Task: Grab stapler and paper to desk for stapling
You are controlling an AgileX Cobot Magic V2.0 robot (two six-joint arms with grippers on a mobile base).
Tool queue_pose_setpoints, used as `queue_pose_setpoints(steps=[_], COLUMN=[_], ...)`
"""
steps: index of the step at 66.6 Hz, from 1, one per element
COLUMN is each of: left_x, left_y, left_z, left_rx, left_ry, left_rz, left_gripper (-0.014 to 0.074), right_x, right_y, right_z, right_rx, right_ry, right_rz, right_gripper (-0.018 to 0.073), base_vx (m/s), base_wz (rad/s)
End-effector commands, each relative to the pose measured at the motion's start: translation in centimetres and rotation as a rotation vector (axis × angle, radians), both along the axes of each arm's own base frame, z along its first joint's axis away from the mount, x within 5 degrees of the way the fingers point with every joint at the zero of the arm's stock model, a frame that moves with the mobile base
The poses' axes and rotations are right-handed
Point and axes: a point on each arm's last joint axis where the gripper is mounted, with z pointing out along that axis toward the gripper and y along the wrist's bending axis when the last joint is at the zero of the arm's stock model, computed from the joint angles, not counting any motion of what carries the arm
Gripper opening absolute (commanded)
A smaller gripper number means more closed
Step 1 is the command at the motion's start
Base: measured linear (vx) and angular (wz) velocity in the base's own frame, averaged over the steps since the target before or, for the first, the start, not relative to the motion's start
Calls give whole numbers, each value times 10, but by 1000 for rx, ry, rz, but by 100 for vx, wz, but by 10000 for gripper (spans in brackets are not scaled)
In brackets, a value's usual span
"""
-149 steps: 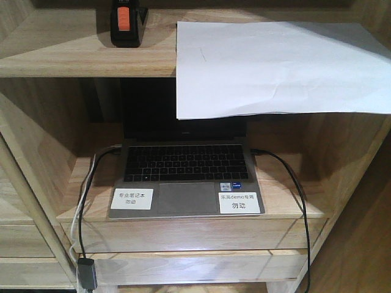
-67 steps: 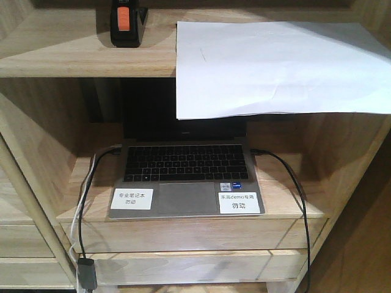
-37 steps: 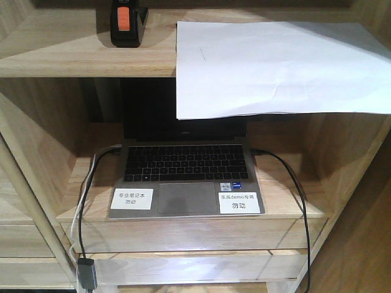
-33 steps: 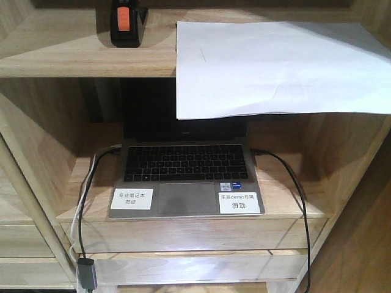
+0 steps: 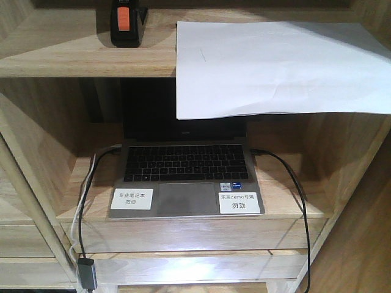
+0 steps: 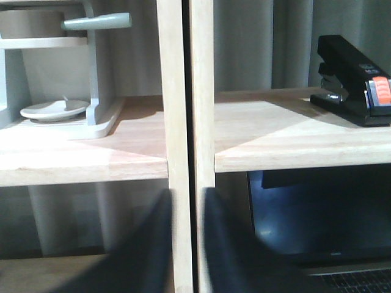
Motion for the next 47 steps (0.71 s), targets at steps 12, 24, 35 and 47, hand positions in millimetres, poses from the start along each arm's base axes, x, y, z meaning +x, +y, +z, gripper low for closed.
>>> queue_pose_setpoints(steps=[12,24,35,47], left_x=[-1,-1,-1,0], left_y=[0,0,-1,-6], left_z=[17,18,18,22], left_rx=[-17,-18,-42,-51], left_ry=[-106,-111,-114,-138], left_rz=[-2,-2,-10,-82], left_gripper=[507,552,551,551], right_x=[-2,-2,-2,-2], right_y=[0,0,0,0], right_z=[6,6,6,6], right_rx=[-6,-6,-6,-6], right_ry=[-84,-84,-84,-84], right_rz=[1,1,1,1], right_gripper=[-9,-9,-9,-9], base_vx=[0,0,0,0], base_wz=[0,0,0,0])
